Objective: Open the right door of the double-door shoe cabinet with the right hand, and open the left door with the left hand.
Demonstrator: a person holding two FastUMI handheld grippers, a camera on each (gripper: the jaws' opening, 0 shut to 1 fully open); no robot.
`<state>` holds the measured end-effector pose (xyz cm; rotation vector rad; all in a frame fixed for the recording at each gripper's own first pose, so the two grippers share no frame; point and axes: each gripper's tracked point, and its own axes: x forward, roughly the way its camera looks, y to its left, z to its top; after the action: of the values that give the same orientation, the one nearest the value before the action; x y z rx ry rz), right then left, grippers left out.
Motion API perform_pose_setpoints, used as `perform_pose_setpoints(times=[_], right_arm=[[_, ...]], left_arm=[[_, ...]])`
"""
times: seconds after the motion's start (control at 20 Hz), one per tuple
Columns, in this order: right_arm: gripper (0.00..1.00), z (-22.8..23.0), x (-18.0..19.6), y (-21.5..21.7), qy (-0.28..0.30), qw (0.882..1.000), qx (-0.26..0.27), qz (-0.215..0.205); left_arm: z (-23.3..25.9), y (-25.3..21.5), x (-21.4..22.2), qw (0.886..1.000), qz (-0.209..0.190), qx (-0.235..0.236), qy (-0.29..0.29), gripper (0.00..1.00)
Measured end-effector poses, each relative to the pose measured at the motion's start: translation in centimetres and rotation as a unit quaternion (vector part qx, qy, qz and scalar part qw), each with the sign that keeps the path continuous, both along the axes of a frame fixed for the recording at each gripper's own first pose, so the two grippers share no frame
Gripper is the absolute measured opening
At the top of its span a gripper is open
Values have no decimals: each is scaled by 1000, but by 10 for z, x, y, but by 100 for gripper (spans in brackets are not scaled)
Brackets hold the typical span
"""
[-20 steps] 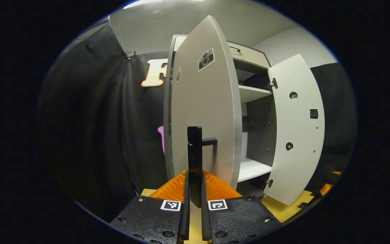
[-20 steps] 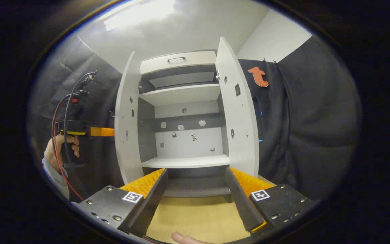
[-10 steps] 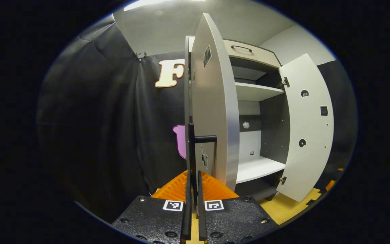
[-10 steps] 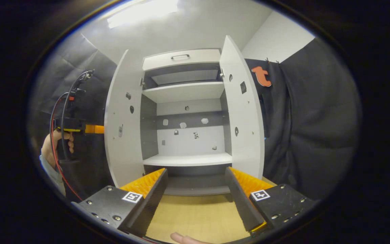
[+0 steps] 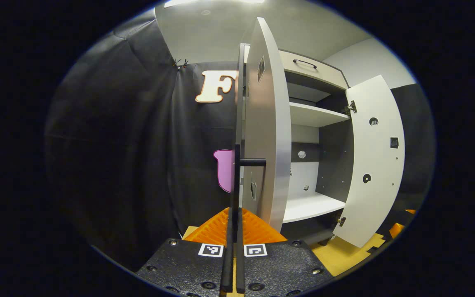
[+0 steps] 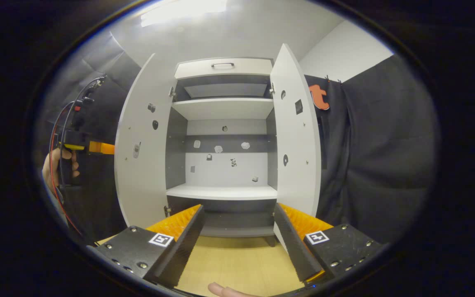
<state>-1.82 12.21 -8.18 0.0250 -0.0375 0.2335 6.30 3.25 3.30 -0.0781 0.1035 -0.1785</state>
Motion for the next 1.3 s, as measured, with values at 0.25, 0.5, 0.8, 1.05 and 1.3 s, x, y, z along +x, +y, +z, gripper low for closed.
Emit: perform_pose_setpoints(times=[0.25,0.5,0.8,1.05,1.3], right_arm=[[100,-2,0,4,4,1000,-1,5],[100,-1,0,-1,10,1000,15,5],[100,1,1,-8,8,1000,15,-6],[100,-2,2,-5,9,1000,14,5],[98,-3,-1,-9,3,1000,7,10]], left_arm=[[5,21,-6,998,48,28,-18,52],[9,23,-17,997,65,22,-35,90],[9,18,-30,997,70,19,-39,97],[-4,-1,-38,998,57,1,-24,98],[-5,-23,-40,998,37,-1,-41,97]])
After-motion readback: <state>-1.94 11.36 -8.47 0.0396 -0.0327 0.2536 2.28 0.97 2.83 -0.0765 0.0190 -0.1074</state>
